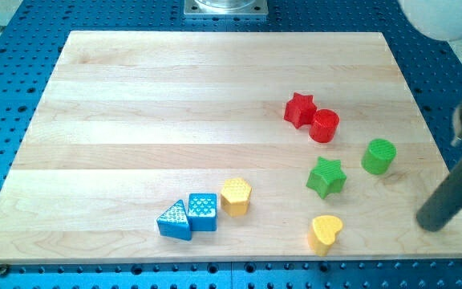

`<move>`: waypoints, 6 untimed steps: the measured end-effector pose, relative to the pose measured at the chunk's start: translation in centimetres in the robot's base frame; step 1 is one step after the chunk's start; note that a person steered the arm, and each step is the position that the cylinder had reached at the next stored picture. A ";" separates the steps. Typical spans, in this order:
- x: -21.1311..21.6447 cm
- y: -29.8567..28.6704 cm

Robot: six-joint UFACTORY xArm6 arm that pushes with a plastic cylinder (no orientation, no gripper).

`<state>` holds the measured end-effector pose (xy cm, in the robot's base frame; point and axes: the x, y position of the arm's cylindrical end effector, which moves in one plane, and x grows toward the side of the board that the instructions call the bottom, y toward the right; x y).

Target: Move the heart bottom of the hexagon

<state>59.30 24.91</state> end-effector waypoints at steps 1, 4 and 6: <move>2.6 -5.1; -1.0 -21.1; -0.8 -21.1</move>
<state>58.54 3.80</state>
